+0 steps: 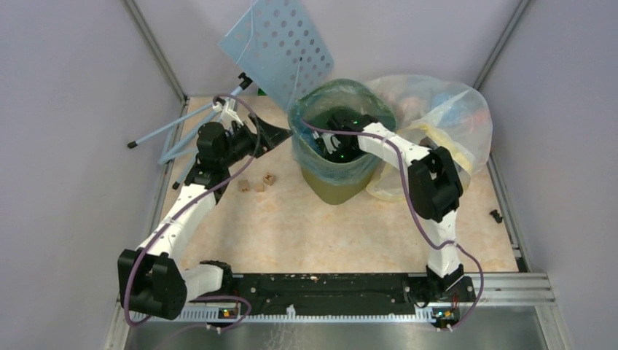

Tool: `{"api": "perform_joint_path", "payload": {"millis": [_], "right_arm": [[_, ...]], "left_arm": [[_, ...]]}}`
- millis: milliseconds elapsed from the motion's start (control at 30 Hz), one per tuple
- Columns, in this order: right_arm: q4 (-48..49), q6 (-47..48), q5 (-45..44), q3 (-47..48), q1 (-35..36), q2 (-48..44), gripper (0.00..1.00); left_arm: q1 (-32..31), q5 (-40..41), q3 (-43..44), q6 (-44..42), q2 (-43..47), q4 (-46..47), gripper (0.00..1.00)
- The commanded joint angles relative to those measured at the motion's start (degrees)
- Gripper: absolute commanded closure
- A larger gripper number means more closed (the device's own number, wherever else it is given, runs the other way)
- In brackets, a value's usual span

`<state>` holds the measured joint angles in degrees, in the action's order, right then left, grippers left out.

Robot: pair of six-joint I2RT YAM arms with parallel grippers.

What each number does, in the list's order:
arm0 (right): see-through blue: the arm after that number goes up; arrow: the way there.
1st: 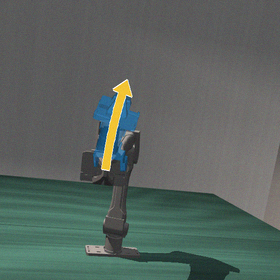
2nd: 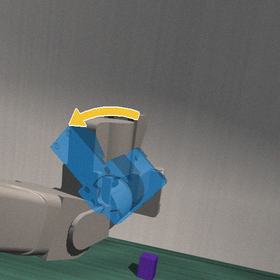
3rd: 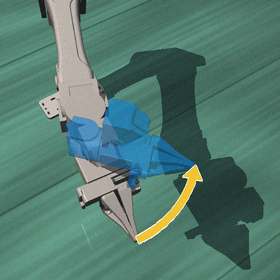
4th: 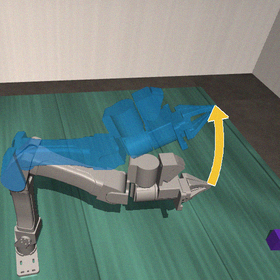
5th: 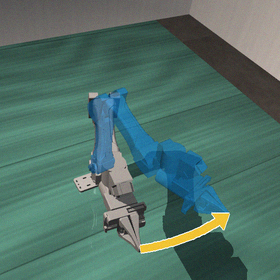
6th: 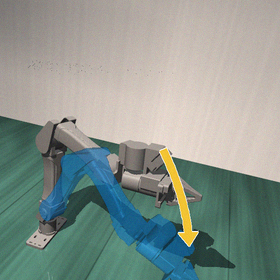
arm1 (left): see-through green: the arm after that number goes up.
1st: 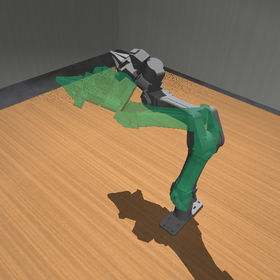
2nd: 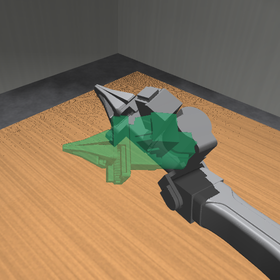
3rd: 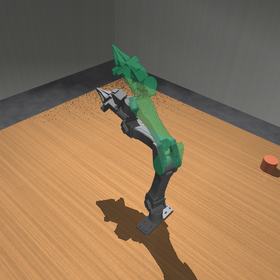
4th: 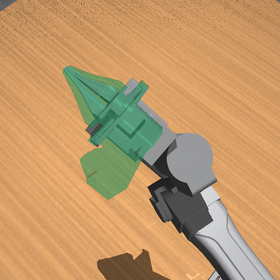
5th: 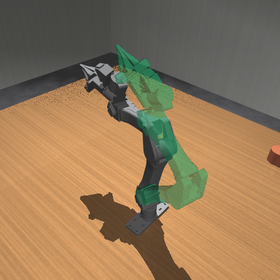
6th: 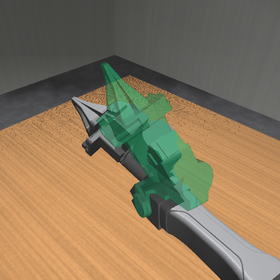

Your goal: Put the trash bags into the trash bin

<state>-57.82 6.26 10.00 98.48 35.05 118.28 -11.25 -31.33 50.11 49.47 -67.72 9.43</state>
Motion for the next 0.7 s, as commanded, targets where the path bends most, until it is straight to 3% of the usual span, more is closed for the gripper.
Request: {"api": "perform_joint_path", "payload": {"millis": [0, 267, 500, 667], "right_arm": [[2.18, 1.12, 2.14, -0.77, -0.33, 1.71, 1.00], [1.37, 1.30, 2.91, -0.12, -0.41, 6.43, 1.00], [-3.28, 1.74, 3.06, 6.65, -0.40, 11.13, 1.00], [-4.18, 1.11, 2.33, 7.39, -0.37, 9.33, 1.00]], "left_arm": [[0.08, -0.99, 2.67, 0.26, 2.42, 2.30, 0.14], [0.08, -1.69, 3.74, 0.27, 2.64, 2.37, 0.08], [0.08, -2.45, 4.49, 0.62, 1.42, 2.61, 0.08], [0.17, -2.40, 5.31, 0.54, 0.20, 2.91, 0.09]]}}
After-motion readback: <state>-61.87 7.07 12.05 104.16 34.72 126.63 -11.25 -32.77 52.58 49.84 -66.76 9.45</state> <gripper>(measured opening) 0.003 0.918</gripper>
